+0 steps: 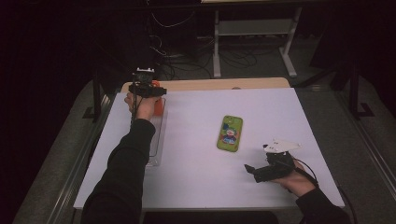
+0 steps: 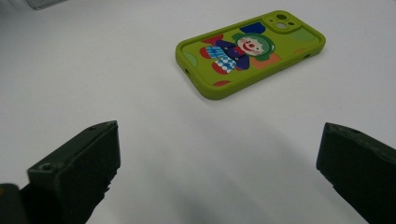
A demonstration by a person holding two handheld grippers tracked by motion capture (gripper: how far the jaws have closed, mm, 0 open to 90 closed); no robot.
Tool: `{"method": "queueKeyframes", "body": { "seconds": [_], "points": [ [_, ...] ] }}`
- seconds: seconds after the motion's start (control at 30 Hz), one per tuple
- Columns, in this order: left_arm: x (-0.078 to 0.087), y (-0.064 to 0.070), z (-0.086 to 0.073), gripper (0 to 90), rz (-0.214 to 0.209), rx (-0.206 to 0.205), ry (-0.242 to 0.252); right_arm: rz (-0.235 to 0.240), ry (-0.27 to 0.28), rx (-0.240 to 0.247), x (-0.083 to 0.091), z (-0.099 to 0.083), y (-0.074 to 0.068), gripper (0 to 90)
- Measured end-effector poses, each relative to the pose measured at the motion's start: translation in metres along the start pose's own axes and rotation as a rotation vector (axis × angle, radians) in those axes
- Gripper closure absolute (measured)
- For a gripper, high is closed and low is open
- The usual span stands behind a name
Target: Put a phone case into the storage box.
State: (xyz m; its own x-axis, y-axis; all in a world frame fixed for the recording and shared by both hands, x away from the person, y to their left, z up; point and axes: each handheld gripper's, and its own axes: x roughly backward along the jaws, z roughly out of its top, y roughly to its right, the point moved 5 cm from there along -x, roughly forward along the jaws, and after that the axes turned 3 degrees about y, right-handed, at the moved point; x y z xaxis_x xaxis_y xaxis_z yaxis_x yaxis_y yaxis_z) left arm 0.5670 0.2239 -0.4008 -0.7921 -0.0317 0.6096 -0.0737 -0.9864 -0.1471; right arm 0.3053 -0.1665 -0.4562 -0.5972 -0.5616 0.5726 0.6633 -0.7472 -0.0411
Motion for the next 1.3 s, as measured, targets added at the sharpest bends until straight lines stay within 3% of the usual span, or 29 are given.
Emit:
{"method": "queueKeyframes", "body": {
  "seconds": [0.2, 0.33, 0.53, 0.67, 0.8, 1.0, 1.1, 1.3],
  "points": [
    [-0.001, -0.002, 0.000, 10.6, -0.004, 0.004, 0.006, 0.001, 0.000, -0.002, 0.000, 0.000, 0.000, 0.0],
    [0.000, -0.004, 0.002, 2.7, -0.039, 0.013, 0.013, 0.002, 0.001, -0.001, 0.000, 0.000, 0.000, 0.0],
    [0.012, -0.011, 0.007, 1.7, -0.080, 0.001, 0.034, 0.002, -0.002, 0.000, -0.001, 0.000, 0.000, 0.0],
    [0.026, -0.018, 0.012, 1.5, -0.141, -0.014, 0.059, 0.000, 0.000, -0.011, 0.000, 0.000, 0.000, 0.0],
    [0.041, -0.023, 0.009, 0.4, -0.202, -0.052, 0.051, -0.002, -0.002, -0.015, 0.001, -0.001, 0.001, 0.0],
    [0.061, -0.029, -0.001, 0.4, -0.277, -0.098, 0.049, -0.008, 0.007, -0.020, 0.004, -0.001, 0.001, 0.0],
    [0.072, -0.031, -0.008, 0.4, -0.324, -0.100, 0.062, -0.010, 0.000, -0.028, 0.005, -0.003, 0.000, 0.0],
    [0.098, -0.028, -0.026, 0.5, -0.422, -0.169, 0.075, -0.012, 0.012, -0.005, 0.005, -0.002, 0.001, 0.0]
  ]
}}
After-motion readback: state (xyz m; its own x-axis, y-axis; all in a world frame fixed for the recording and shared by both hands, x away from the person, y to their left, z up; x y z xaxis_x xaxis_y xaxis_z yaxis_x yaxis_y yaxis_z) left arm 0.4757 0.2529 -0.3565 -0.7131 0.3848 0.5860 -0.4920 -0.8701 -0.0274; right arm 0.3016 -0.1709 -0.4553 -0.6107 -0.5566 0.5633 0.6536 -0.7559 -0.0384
